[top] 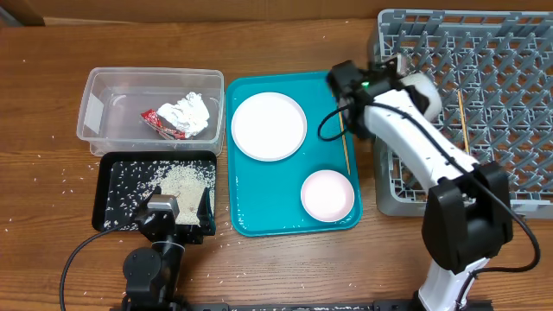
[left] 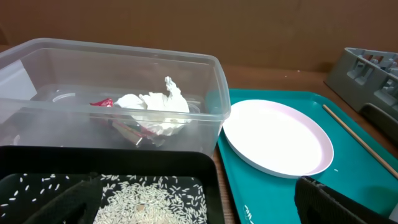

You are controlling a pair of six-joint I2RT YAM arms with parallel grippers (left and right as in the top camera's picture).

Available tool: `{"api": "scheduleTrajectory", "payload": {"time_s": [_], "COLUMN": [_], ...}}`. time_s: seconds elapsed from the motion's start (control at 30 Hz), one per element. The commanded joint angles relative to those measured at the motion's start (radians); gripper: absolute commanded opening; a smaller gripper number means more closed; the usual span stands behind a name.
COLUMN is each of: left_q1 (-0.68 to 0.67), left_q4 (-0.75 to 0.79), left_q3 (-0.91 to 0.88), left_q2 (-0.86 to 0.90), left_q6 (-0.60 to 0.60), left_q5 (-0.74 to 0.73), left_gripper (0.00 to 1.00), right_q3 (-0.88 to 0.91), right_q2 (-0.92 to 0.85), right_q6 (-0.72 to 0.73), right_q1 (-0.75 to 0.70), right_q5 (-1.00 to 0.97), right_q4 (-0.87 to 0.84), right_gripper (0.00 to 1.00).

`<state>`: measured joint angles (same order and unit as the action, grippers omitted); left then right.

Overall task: Sort waste into correct bins and load items into the dishwasher
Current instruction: 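Grasp the second wooden chopstick on the teal tray with the right gripper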

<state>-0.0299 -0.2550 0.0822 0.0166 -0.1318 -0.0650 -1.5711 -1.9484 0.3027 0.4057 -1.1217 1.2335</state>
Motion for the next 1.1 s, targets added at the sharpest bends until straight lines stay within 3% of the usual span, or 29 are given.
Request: {"api": "scheduleTrajectory", "payload": {"time_s": [0.0, 0.23, 0.33, 0.47, 0.77, 1.07], "left_q1": [0.01, 0.01, 0.01, 0.01, 0.01, 0.01], "left_q4": [0.004, 0.003, 0.004, 0.004, 0.004, 0.004], "left_q3": [-0.005, -0.005, -0.005, -0.005, -0.005, -0.005], "left_q2": [-0.011, -0.011, -0.011, -0.011, -0.011, -0.011], "left_q6": [-0.014, -0.014, -0.014, -0.014, -0.014, -0.014], "left_q5": [-0.006, -0.006, -0.006, -0.006, -0.006, -0.006], "left_gripper": [1.0, 1.0, 1.0, 1.0, 1.0, 1.0], "right_q3": [-0.003, -0.137, -0.2, -0.209, -0.167, -0.165], "right_q2": [0.0, 0.051, 0.072, 0.063, -0.133, -0.283], "right_q6": [0.018, 0.077, 0.076, 0.025, -0.129, -0.152], "right_q1": [0.038, 0.132, 0.151, 0.142, 0.079, -0.019], "right_q5": [0.119, 0.455, 0.632, 0.922, 0.932, 0.97], "right_q4": [0.042, 0.094, 0.036, -0.121, -0.227, -0.226], "right_gripper": [0.4, 0.47, 0.59, 0.6, 0.58, 0.38]}}
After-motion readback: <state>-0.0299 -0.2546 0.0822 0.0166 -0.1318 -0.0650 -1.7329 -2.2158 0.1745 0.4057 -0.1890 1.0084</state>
